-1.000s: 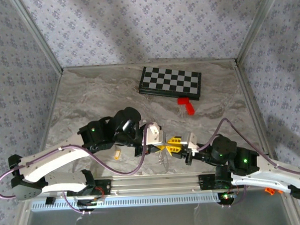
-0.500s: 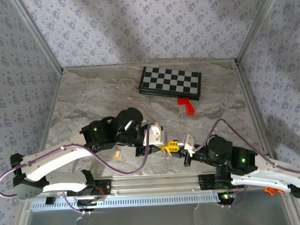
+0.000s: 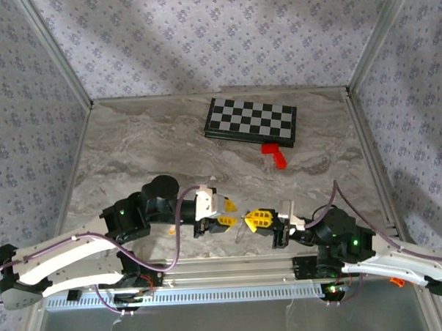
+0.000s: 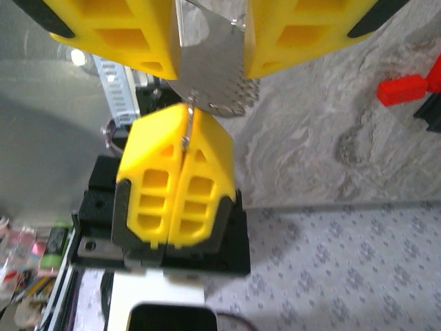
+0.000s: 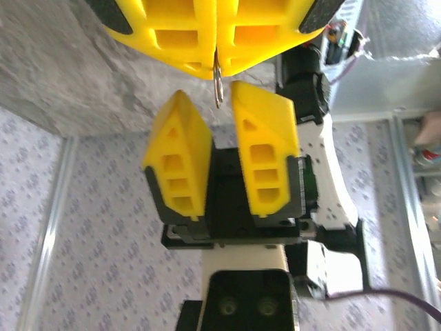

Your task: Put the keys on the keyring

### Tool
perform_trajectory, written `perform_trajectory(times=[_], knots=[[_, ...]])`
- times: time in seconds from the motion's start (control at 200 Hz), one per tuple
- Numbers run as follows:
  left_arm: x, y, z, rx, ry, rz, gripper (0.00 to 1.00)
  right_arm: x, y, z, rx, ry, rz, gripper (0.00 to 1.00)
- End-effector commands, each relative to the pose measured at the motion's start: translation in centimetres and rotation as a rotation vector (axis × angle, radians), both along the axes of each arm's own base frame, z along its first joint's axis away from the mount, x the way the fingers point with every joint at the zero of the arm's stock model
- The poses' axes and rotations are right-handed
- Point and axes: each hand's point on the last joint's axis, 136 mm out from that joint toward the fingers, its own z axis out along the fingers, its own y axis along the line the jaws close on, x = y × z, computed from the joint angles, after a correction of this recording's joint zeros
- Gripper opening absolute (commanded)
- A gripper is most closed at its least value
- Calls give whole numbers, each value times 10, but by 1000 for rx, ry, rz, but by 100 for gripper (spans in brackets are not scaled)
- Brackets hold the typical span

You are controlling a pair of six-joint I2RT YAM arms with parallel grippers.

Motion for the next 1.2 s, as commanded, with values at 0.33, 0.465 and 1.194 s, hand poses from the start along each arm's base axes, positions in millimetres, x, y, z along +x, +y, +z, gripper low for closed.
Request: perform_trajectory(times=[0.33,0.465,1.194], knots=[[-22,-4,55,-257,47,-127,29,-16,-18,54,319,-28,98,0],[-24,-4,55,-253,50,-142,29,-15,-21,55,329,-31,88,0],[-29,-13,64,-223,26,-173,21,-11,-18,50,313,-20,79,0]])
